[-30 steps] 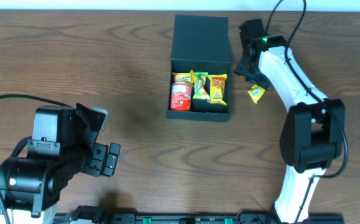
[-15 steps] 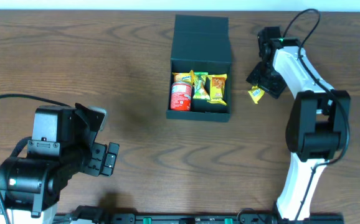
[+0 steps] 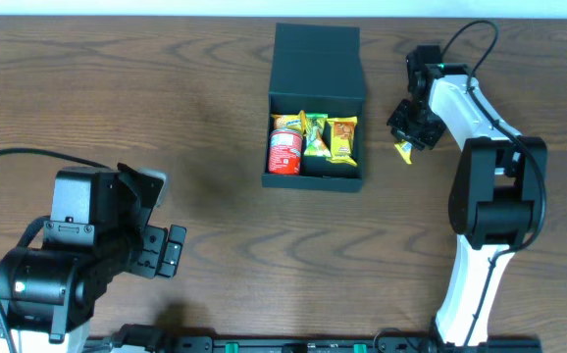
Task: Pack container
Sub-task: 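Move the right gripper to the small yellow packet and grasp it, then carry the yellow packet with the right gripper into the box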
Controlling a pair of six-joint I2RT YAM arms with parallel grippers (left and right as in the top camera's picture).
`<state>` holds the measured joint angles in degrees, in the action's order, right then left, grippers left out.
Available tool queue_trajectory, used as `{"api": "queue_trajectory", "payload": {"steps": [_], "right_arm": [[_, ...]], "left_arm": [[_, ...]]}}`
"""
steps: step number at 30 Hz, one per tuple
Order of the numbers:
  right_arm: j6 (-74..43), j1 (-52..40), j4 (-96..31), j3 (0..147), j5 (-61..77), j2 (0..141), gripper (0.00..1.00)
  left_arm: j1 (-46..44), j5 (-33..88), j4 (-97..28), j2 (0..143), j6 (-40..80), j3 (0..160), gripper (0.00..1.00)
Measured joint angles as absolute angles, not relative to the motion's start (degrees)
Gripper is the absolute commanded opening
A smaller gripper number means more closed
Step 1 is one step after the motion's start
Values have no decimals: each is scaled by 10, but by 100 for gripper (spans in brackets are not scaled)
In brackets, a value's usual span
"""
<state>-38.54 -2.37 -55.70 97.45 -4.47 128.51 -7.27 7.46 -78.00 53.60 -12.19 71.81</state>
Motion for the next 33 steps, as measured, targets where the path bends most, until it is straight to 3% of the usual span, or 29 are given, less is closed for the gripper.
{"api": "queue_trajectory", "payload": {"steps": [3,14,23,33], "right_arm": [[-377,-24,-558,974,-44,1285,13],[-287,-24,-565,975,-29,1285,11],[-195,-24,-659,1010,-15,1281,10],[-72,-77,-694,1042,57,1148,14]], "left_arm": [[-73,74,-780,536,-122,718,95],[-73,73,-780,536,-122,718,95],[-73,73,-780,536,-122,718,95],[-73,73,-777,536,-122,718,96]]}}
